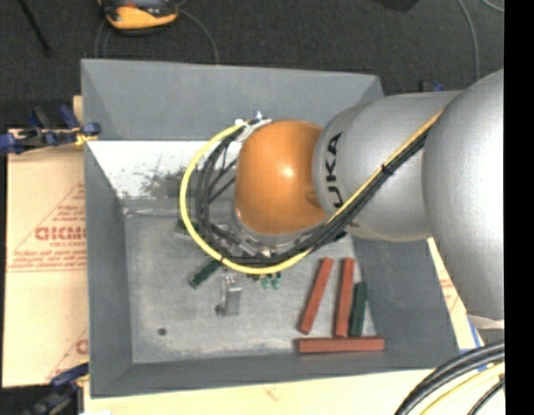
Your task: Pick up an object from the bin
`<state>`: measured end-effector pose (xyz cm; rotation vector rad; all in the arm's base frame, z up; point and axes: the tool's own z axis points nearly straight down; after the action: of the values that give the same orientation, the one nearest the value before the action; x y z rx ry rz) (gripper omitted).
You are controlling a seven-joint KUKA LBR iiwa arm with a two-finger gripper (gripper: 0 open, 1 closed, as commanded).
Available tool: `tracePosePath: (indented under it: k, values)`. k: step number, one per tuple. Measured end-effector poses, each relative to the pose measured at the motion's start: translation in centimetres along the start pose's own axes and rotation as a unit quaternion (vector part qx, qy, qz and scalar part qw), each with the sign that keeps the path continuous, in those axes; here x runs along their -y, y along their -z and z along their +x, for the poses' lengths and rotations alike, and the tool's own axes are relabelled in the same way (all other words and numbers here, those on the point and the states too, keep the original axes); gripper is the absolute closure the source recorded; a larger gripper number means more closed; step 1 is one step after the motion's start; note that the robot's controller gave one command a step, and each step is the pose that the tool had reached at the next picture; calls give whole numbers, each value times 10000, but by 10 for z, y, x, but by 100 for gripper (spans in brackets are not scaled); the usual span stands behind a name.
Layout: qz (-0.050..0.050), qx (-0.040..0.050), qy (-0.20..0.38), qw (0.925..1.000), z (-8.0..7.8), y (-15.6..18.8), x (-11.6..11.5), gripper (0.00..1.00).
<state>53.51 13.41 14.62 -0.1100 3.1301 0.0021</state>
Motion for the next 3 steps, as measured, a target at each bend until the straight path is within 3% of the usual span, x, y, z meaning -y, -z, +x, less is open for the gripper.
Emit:
tracePosePath:
  k: [1, 2, 3]
  values:
    - [10, -66, 584, 9983, 9, -22, 7, 0]
    - [1, 17, 832, 9965, -34, -39, 11, 0]
    - [1, -34, 968, 9953, -7, -67, 112, 100]
